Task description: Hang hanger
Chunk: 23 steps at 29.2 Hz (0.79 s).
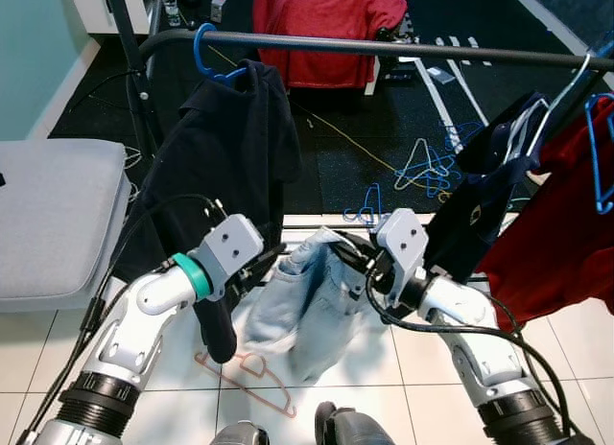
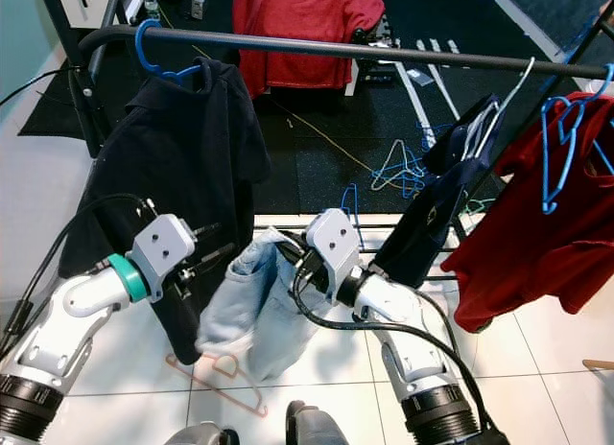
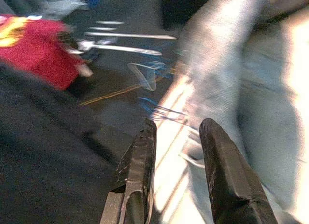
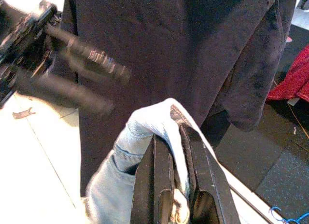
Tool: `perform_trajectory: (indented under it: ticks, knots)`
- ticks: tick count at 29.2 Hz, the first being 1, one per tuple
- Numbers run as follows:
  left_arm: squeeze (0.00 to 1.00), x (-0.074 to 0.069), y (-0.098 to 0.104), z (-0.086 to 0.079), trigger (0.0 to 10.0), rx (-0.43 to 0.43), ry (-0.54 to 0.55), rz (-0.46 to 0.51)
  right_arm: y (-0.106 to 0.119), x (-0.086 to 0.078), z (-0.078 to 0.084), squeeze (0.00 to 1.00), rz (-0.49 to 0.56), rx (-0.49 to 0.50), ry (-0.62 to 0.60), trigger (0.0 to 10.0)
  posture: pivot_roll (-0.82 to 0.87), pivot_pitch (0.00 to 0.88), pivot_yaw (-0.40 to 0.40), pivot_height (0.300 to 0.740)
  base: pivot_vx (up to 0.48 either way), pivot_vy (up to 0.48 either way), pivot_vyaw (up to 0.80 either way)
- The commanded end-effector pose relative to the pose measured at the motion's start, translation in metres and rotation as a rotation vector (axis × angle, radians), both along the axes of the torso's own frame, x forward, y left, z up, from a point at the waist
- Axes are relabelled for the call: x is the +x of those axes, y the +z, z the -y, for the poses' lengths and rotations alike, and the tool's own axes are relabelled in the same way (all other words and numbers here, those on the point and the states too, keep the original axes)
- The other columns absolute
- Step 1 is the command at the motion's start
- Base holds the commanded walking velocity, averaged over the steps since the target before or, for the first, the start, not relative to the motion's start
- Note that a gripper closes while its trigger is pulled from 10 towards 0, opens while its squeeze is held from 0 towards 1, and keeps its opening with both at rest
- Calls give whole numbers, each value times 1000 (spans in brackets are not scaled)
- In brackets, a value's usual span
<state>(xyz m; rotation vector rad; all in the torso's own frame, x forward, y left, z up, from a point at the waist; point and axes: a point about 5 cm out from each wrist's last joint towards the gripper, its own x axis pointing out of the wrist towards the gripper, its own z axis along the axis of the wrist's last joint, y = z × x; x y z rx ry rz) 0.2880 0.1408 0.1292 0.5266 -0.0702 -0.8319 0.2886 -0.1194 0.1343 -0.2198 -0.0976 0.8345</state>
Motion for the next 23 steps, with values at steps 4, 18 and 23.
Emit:
perform_trajectory:
  ticks: [4, 18, 23]
  knots:
    - [0, -19, -14, 4, 10000, 106, -119, -73, 2, -3, -1, 0, 25, -17, 22, 10000, -53, 55, -8, 740, 0, 0, 0]
    - [0, 20, 28, -6, 10000, -432, 349, 36, -6, -4, -6, 0, 4, 6, -24, 10000, -37, 44, -21, 740, 0, 0, 0]
    - [0, 24, 42, -11, 10000, -488, 384, 64, -11, -7, -9, 0, -4, 11, -31, 10000, -37, 44, -18, 740, 0, 0, 0]
